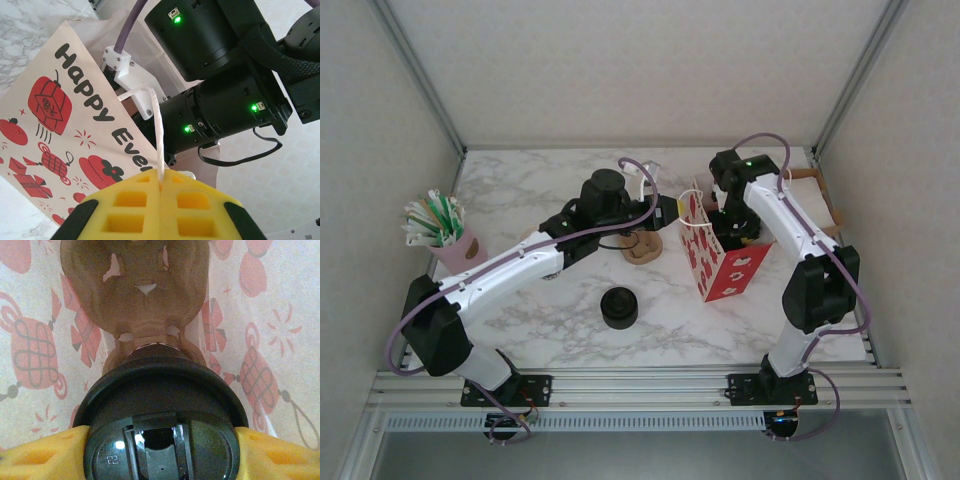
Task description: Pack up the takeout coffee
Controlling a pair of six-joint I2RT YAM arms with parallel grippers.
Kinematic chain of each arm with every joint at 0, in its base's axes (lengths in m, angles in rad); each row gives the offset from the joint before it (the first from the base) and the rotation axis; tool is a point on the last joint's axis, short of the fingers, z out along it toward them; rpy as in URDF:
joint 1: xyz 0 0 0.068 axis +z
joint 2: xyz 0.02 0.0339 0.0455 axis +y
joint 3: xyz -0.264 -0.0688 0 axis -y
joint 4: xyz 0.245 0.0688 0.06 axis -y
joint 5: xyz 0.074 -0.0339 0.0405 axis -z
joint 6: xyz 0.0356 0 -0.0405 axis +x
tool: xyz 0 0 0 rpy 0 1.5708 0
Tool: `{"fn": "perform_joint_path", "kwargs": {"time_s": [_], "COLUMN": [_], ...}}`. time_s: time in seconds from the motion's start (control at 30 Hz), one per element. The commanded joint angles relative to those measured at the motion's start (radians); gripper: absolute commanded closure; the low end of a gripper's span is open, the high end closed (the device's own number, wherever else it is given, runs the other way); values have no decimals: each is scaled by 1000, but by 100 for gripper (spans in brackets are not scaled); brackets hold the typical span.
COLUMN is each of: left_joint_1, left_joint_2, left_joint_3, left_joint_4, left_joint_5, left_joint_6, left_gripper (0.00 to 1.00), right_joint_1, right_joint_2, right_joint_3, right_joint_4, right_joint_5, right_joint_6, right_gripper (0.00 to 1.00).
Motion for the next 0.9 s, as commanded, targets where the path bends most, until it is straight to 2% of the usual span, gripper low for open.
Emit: {"fn": "perform_joint_path", "kwargs": {"time_s": [0.0, 0.87], "left_joint_1": [-10, -10], "left_joint_2": [-16, -15], "left_joint_3": [22, 33], "left_joint_4": [-10, -21], "left_joint_5": [-7, -8], "left_joint_6": [20, 26], "left_gripper": [97, 97], "right_joint_1": [-6, -10], "right_joint_2": [18, 25], "right_joint_3": [-20, -44], "right_joint_4": [23, 44], "right_joint_5": [5, 2], "right_joint_6": [5, 4], "right_gripper": [34, 33]}}
